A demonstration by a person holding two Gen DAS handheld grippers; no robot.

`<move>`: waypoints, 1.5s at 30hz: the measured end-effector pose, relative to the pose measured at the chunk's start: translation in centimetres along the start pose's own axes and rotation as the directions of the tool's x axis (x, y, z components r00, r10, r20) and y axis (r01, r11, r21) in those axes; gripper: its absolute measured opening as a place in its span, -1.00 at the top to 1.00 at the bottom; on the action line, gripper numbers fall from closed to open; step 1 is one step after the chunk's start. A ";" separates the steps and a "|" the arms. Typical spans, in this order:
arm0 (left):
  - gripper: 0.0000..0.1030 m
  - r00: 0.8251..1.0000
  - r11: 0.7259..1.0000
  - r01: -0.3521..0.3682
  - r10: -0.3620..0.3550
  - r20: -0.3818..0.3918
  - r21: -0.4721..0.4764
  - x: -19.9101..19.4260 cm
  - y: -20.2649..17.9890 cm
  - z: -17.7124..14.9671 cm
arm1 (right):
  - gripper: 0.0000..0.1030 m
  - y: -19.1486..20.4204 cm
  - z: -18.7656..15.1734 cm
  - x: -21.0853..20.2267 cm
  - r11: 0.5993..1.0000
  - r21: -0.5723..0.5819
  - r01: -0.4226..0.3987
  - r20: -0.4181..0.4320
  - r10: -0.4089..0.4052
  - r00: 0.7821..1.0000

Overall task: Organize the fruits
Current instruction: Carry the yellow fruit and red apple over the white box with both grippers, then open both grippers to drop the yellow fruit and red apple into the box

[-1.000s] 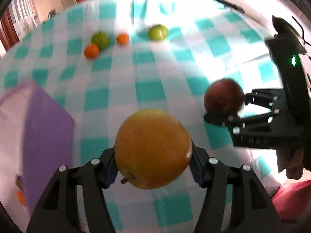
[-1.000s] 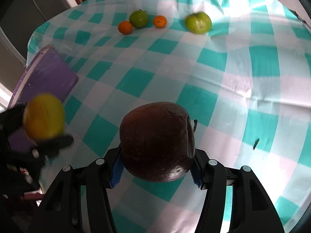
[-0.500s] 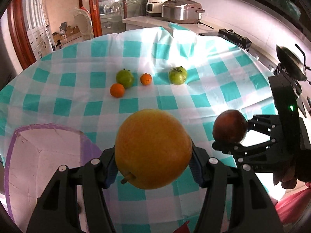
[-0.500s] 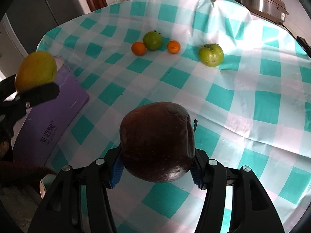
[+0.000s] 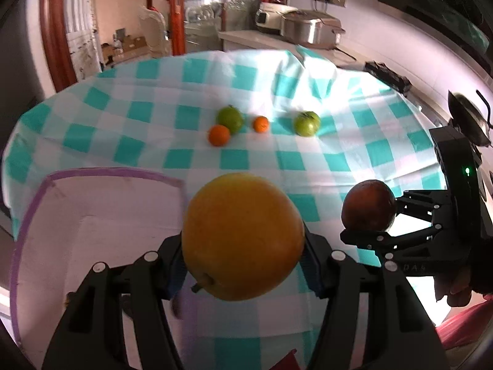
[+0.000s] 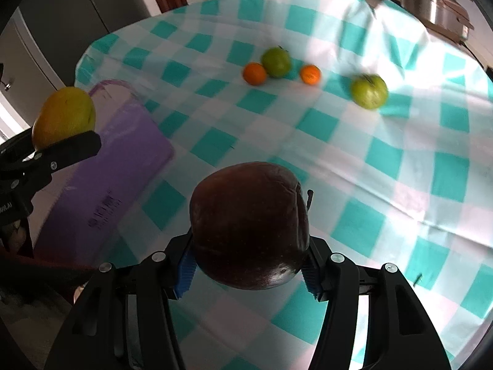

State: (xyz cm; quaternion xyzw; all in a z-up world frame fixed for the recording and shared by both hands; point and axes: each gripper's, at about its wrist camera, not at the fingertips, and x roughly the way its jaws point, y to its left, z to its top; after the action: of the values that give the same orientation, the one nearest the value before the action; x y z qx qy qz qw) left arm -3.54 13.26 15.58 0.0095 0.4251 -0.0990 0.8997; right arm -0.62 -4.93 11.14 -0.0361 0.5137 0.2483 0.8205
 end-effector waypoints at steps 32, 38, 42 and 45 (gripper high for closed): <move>-0.18 0.963 0.933 -0.266 0.246 -0.111 -0.242 -8.6 22.3 -11.5 | -0.10 26.0 5.2 5.7 0.912 -0.389 -0.128 -0.030 0.126 0.992; -0.18 0.957 0.945 -0.258 0.221 -0.187 -0.201 -6.4 23.9 -12.5 | -0.10 27.9 4.0 9.4 0.874 -0.480 -0.074 -0.111 0.023 0.994; -0.18 0.954 0.964 -0.248 0.225 -0.200 -0.098 -5.0 23.1 -12.5 | -0.10 27.6 3.4 11.3 0.864 -0.501 -0.039 -0.157 -0.046 0.987; -0.19 0.952 0.970 -0.239 0.224 -0.208 -0.051 -4.1 22.6 -12.4 | -0.10 26.9 3.2 12.1 0.867 -0.498 -0.016 -0.175 -0.083 0.981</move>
State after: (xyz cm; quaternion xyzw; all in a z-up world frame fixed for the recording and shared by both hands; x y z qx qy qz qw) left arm -11.30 37.37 9.27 0.0352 0.5130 0.0247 0.8573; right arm -5.74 24.06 7.45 -0.2785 0.5080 0.3531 0.7346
